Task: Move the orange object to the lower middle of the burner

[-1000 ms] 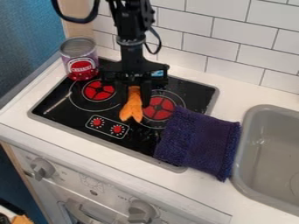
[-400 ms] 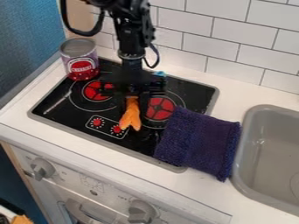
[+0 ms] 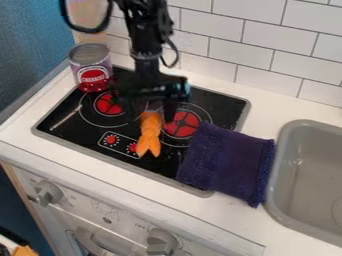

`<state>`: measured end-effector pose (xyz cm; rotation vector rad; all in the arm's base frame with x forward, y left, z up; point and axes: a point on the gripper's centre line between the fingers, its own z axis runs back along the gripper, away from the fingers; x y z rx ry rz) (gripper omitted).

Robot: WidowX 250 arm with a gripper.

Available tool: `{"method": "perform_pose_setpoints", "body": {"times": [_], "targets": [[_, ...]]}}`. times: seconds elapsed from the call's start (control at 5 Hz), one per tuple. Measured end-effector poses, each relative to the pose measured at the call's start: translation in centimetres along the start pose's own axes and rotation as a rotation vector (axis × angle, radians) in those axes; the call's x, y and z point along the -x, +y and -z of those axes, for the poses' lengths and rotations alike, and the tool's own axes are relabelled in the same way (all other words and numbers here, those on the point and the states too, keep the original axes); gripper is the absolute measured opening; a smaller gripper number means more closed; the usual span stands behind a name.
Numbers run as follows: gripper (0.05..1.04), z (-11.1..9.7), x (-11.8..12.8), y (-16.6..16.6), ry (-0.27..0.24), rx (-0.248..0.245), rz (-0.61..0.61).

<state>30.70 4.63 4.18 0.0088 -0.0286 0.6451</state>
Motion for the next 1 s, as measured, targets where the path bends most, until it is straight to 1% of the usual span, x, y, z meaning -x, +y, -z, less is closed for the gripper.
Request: {"method": "perform_pose_setpoints", "body": {"times": [0.2,0.4,0.6,0.8,1.0], "targets": [[1.001,-1.2,0.0,-0.5,-0.015,0.049,0.001],[1.001,-3.5,-0.2,-0.4,-0.049,0.109,-0.028],[1.001,-7.1,0.3,-0.9,-0.084,0.199,-0.025],[1.0,-9.8,0.1,-1.0,-0.195,0.197,-0.083],[1.0,-10.0,0.2,-1.1,-0.201,0.199,-0.085]]}}
